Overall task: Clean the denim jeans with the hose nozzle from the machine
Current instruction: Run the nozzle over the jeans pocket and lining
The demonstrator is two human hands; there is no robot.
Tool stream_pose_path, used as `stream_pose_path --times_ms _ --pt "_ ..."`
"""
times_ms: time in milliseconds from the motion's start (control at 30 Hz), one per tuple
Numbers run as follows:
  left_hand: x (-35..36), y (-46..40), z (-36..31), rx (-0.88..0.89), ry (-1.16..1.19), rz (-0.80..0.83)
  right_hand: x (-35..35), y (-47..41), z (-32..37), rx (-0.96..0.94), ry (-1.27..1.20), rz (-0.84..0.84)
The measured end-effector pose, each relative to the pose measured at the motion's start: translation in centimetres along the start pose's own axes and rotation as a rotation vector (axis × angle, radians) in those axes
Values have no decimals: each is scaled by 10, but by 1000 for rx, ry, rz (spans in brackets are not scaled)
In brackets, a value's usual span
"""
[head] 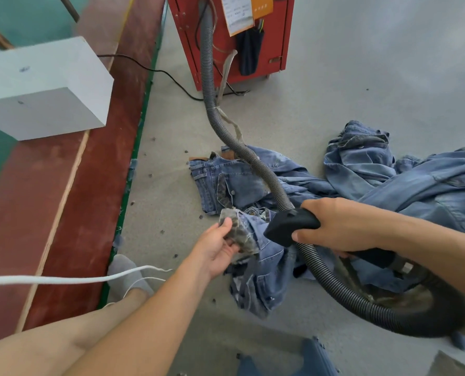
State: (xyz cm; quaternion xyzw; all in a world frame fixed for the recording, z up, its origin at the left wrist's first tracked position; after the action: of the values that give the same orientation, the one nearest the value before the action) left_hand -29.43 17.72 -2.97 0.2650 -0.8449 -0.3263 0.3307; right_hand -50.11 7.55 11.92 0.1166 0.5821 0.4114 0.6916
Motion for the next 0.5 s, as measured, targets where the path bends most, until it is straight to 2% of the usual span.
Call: stream_pose_path --times_ms 167,300,500 --pt "40 23 -5 39 226 93 -9 25 -10 8 -194 31" --pt "58 35 3 34 295 98 -4 28 -12 52 -226 20" --pt "65 42 6 28 283 81 3 9 -15 128 -646 -33"
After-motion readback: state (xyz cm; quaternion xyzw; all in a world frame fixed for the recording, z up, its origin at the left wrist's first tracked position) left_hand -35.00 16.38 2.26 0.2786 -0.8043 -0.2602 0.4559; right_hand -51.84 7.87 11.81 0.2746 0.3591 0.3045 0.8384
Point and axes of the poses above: each hand's wrist, its own y-axis away from the middle knuckle, its own x-axis out of the palm, z = x × y, the point moved 5 cm from there along -y, towards the middle knuckle, and after that the axes turned 9 degrees about x, right-handed, at the moved point
